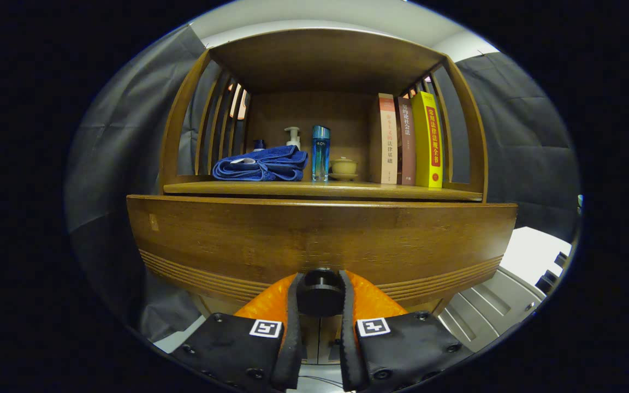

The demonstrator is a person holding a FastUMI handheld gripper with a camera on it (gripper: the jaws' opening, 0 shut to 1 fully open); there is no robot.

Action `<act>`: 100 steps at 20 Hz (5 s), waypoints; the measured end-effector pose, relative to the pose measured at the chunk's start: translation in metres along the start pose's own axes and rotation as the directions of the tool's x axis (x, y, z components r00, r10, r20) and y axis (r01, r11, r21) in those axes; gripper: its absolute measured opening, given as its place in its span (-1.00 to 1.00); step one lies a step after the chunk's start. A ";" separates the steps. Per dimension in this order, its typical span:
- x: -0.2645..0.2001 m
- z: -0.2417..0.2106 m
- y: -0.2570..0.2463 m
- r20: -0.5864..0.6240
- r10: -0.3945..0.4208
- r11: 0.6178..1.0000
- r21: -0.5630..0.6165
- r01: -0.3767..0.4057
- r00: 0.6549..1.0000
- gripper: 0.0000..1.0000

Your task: Pull open the drawer, take out the items inside it, and place them on the countertop above the cabinet.

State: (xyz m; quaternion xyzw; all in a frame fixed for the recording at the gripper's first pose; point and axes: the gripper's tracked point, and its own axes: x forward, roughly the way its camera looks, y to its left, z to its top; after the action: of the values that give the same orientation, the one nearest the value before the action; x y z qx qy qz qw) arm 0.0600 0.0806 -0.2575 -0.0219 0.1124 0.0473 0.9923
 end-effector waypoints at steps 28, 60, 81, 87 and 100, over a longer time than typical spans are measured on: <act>-0.046 0.021 0.005 0.065 0.036 0.998 -0.057 -0.033 0.997 0.28; 0.080 0.018 0.021 -0.613 0.117 0.956 -0.143 -0.255 0.781 0.90; 0.106 -0.031 -0.010 -0.697 0.032 0.991 -0.073 -0.116 0.716 -0.34; 0.090 -0.006 0.001 -0.662 0.071 0.988 -0.054 -0.142 0.746 -0.34; 0.047 0.086 0.016 -0.397 0.145 0.983 -0.051 -0.179 0.906 -0.43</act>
State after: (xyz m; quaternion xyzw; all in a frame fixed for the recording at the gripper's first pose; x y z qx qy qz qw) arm 0.1233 0.1052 -0.1847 -0.0641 0.3075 0.1289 0.9406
